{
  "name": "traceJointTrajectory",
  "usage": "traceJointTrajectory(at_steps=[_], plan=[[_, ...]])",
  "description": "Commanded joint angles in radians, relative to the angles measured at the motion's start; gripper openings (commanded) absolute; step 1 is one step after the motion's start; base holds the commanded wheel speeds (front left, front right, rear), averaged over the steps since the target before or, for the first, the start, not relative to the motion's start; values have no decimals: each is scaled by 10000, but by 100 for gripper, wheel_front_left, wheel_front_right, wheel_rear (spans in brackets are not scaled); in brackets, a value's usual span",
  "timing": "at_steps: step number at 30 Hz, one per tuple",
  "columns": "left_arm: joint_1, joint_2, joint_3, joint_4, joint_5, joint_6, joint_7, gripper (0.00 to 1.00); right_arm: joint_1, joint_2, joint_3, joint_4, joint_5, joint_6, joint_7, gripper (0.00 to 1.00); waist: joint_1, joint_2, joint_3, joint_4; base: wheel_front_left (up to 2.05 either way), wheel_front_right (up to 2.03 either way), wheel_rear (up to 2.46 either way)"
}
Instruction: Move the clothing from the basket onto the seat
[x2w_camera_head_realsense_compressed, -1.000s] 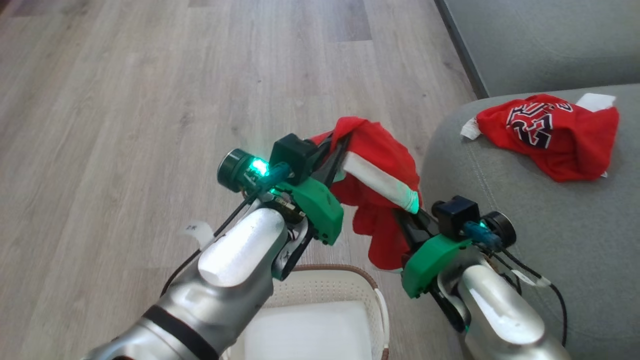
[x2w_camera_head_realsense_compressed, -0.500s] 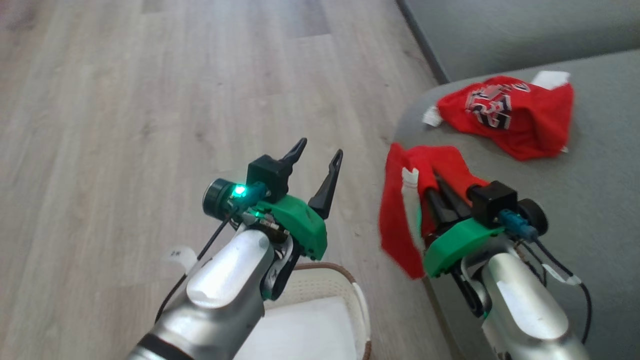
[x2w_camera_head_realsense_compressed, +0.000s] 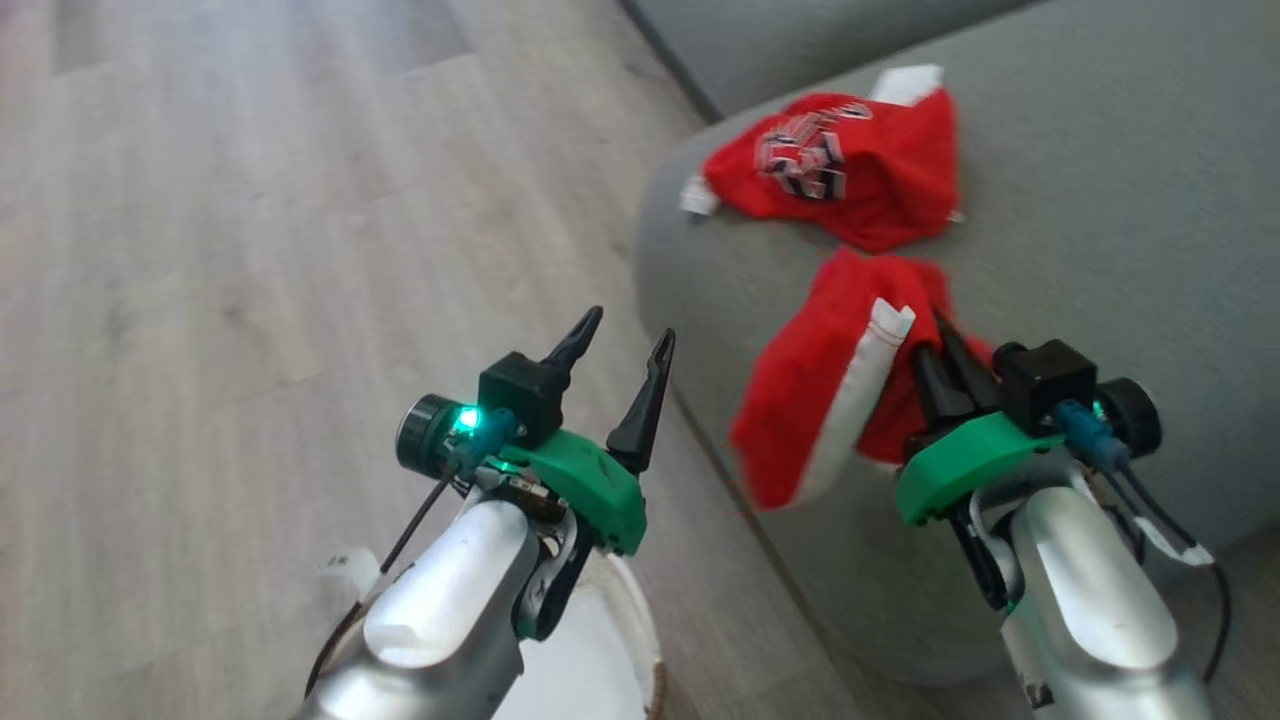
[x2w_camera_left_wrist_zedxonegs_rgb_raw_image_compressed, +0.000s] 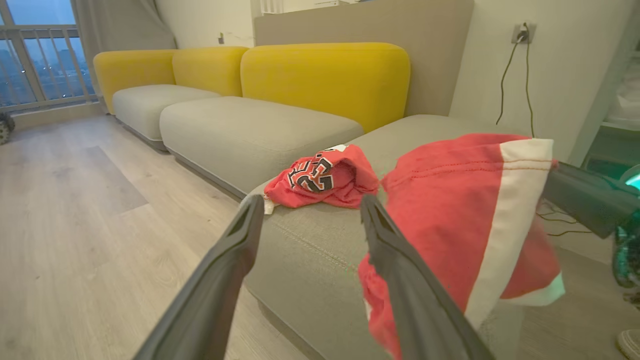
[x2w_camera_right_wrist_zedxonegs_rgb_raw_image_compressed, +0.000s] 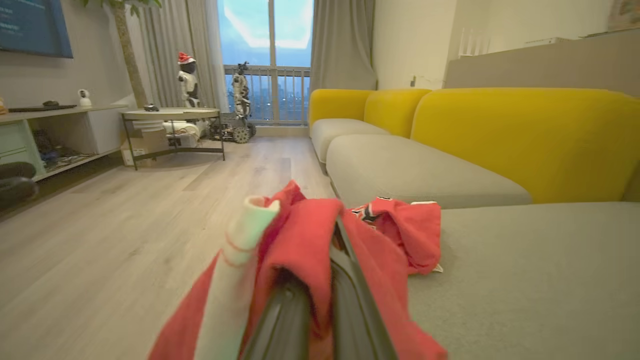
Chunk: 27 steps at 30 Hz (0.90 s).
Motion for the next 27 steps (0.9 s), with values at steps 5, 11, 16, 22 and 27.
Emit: traceJointTrajectory(at_steps=[5,11,16,22,27], plan=[[-152,79,464,-483,384,-152,-121,100,-339,116,-251,-635,-296,-4,-67,0,0,-1,490,-1270,0,0,0],[-365,62,345,-464,556,-398,-121,100,-254,116,-779,-928,-448,-4,-67,0,0,-1,878,-1525,0,0,0],[-432,59,228,-542,482,-395,-122,100,-375,116,-870,-824,-537,-4,-67,0,0,-1,1009,-1595,0,0,0],[-244,58,421,-547,565,-222,-122,100,-1277,22,-620,-81,-666,-4,-67,0,0,-1,1109,-1523,0,0,0],[-277,72,502,-591,831,-228,-122,100,-2762,-443,-677,495,-414,-4,-39,0,0,-1,1699,-904,0,0,0]])
